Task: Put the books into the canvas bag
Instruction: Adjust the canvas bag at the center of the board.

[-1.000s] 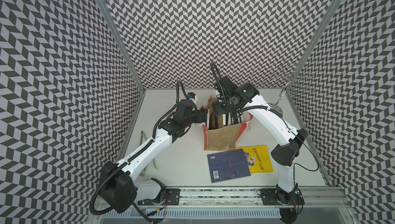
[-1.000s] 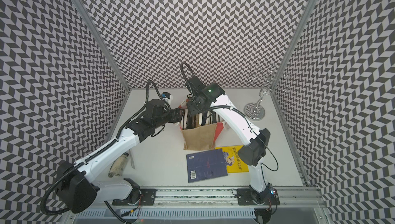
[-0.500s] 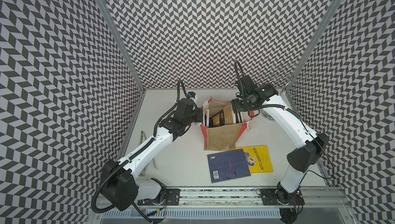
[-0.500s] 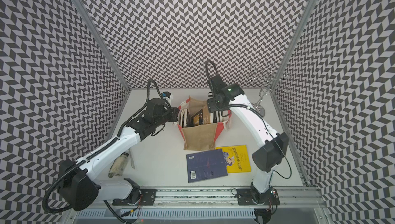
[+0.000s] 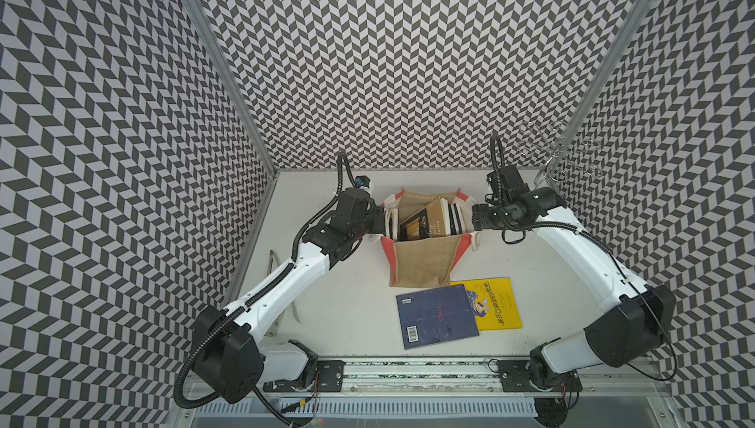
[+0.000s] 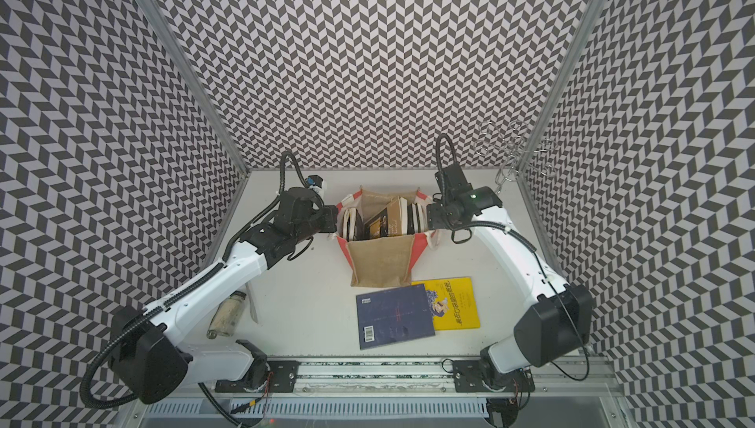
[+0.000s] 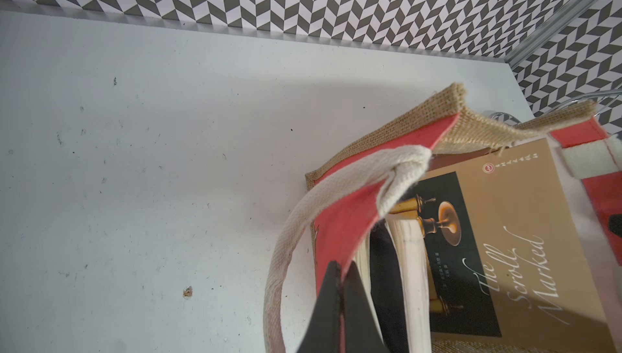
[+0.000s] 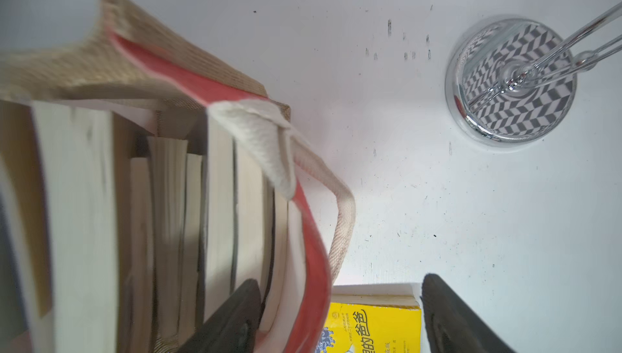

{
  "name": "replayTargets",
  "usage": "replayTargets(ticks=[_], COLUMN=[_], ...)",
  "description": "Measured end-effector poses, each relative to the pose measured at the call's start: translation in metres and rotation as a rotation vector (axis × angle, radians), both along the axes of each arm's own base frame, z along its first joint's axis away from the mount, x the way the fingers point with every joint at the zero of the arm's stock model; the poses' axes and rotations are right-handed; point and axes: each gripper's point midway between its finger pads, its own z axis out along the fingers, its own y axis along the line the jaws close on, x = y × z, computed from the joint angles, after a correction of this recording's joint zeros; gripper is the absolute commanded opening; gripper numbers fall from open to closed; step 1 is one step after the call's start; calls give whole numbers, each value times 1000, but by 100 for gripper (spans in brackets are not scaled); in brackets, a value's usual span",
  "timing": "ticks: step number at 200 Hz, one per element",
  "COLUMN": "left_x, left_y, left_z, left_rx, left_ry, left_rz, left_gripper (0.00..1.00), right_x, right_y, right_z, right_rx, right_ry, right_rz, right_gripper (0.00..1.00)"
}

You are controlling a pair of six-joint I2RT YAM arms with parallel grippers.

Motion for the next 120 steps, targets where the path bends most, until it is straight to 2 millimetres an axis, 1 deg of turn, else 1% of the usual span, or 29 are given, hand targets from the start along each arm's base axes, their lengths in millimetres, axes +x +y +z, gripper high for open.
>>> replayTargets(ticks=[7,10,14,19,35,41,61,76,89,98,103,112,120], left_x=[0,-1,-1,-1,-3,-4,-4,-3,-3,-2,-2,-2,-2], left_y=[0,0,0,1,2,3,6,8,10,13,15,22,31], left_z=[0,0,0,1,1,0,0,-1,-2,-3,-5,-6,-5], left_rx=[0,0,1,1,3,3,15,20,24,28,32,37,35], left_ry=[0,1,1,2,6,8,10,12,16,22,27,35,36], left_rz=[0,0,0,0,0,0,-3,-3,-2,5,10,26,45], left_gripper=[0,0,0,0,0,0,0,0,0,0,0,0,0], right_x=[2,3,5,7,14,14,12,4,-10,-22,-28,-38,-45], right_y=[2,3,5,7,20,26,49,80,117,146,160,176,186], right_z=[-4,-6,-7,-9,-12,-10,6,26,50,72,83,98,106], right_rx=[14,21,34,48,106,131,213,250,286,328,346,367,379], right_ry=[12,17,22,28,40,36,2,-56,-118,-164,-186,-213,-224], right_rz=[6,11,16,24,58,87,177,280,390,479,518,565,595], right_gripper=[21,13,6,0,0,0,0,0,0,0,0,0,0])
